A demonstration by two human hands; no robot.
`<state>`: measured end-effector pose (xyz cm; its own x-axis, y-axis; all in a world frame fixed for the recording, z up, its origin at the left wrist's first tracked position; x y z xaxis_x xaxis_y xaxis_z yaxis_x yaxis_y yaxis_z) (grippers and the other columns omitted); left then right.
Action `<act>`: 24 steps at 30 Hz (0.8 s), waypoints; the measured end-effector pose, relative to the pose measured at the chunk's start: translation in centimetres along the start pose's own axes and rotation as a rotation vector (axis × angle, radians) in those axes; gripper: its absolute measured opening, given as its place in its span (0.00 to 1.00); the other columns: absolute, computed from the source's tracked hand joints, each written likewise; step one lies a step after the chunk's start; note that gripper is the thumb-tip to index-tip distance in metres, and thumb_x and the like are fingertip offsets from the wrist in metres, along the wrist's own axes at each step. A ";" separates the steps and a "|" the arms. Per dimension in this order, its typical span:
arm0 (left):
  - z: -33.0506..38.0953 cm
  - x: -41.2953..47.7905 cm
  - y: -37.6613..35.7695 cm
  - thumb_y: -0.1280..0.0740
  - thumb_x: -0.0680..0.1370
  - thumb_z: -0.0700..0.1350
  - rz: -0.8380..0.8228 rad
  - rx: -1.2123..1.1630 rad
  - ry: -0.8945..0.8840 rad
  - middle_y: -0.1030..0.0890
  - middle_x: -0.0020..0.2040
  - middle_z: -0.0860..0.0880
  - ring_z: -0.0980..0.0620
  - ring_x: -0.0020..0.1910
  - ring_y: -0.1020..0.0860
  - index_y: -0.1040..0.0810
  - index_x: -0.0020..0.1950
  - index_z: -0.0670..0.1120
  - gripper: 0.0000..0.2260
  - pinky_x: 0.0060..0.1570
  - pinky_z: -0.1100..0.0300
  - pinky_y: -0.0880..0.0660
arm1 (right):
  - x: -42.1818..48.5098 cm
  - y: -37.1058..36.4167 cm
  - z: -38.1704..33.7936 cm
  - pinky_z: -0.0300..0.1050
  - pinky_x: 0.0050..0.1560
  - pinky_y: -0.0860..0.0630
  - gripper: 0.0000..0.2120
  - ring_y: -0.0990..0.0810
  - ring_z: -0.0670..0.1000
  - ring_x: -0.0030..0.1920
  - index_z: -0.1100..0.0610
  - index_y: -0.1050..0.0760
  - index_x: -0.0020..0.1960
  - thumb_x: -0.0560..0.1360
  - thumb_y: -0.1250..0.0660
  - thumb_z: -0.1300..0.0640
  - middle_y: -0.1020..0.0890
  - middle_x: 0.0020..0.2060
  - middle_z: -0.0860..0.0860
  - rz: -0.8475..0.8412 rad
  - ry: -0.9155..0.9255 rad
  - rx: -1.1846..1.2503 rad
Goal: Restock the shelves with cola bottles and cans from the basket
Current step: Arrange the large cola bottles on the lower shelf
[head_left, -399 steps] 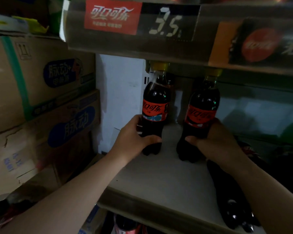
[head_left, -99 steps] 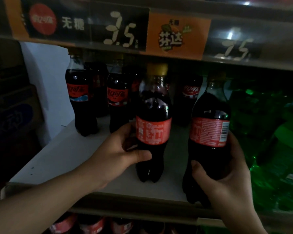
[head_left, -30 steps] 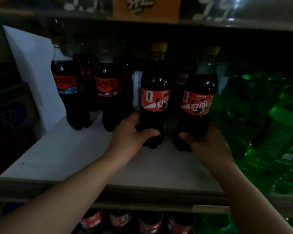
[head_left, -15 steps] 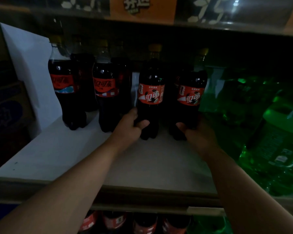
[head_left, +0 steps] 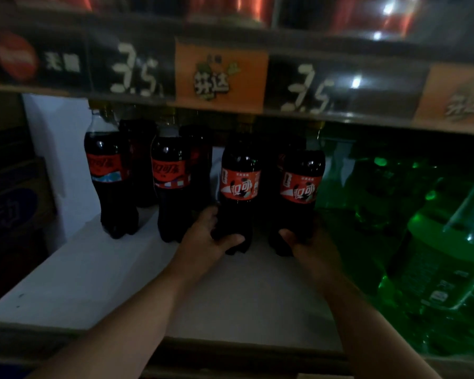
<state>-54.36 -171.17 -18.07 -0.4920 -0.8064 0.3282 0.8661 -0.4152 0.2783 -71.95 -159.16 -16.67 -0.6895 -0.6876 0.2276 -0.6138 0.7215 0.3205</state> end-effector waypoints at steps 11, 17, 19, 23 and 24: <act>1.1 -0.5 -0.2 0.27 0.73 0.39 0.021 0.021 -0.053 0.29 0.52 0.63 0.65 0.54 0.29 0.32 0.62 0.52 0.22 0.43 0.86 0.38 | -0.1 -0.3 -0.3 0.38 0.57 0.35 0.26 0.26 0.55 0.66 0.57 0.33 0.71 0.75 0.31 0.61 0.24 0.65 0.56 -0.021 0.013 -0.015; 0.7 -0.3 -0.2 0.26 0.73 0.41 0.005 0.005 -0.053 0.24 0.56 0.54 0.59 0.57 0.26 0.29 0.63 0.49 0.21 0.50 0.78 0.33 | -0.2 -0.2 -0.2 0.42 0.62 0.35 0.28 0.28 0.56 0.68 0.56 0.36 0.74 0.76 0.31 0.59 0.26 0.68 0.55 -0.044 0.018 -0.031; 0.6 -0.3 -0.1 0.26 0.72 0.41 0.004 -0.004 -0.056 0.23 0.57 0.54 0.58 0.58 0.25 0.28 0.65 0.48 0.23 0.52 0.76 0.33 | -0.6 -0.4 0.4 0.46 0.66 0.35 0.30 0.31 0.57 0.70 0.57 0.38 0.74 0.75 0.31 0.63 0.28 0.69 0.56 -0.103 0.014 -0.067; 0.1 0.0 -0.2 0.26 0.72 0.43 -0.011 -0.002 -0.067 0.22 0.60 0.52 0.56 0.61 0.25 0.28 0.65 0.50 0.23 0.61 0.64 0.31 | -1.0 -0.6 1.6 0.50 0.70 0.36 0.29 0.32 0.57 0.71 0.58 0.40 0.75 0.76 0.35 0.66 0.30 0.70 0.57 -0.171 0.026 -0.252; 0.0 0.1 -0.2 0.26 0.73 0.43 -0.014 0.005 -0.075 0.22 0.60 0.52 0.56 0.62 0.24 0.28 0.65 0.50 0.22 0.63 0.62 0.30 | -0.7 -0.6 1.6 0.52 0.69 0.34 0.28 0.30 0.57 0.69 0.57 0.37 0.74 0.76 0.34 0.64 0.28 0.68 0.56 -0.175 0.013 -0.239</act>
<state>-54.55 -171.15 -18.05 -0.5097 -0.7664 0.3909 0.8586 -0.4241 0.2881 -71.66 -159.00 -18.47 -0.5752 -0.8020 0.1611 -0.6138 0.5533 0.5631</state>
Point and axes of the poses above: each hand's wrist, its own x-axis towards the middle knuckle, its own y-axis out of the back of the hand, z = x × y, the point moved 6 cm from there along x, towards the middle knuckle
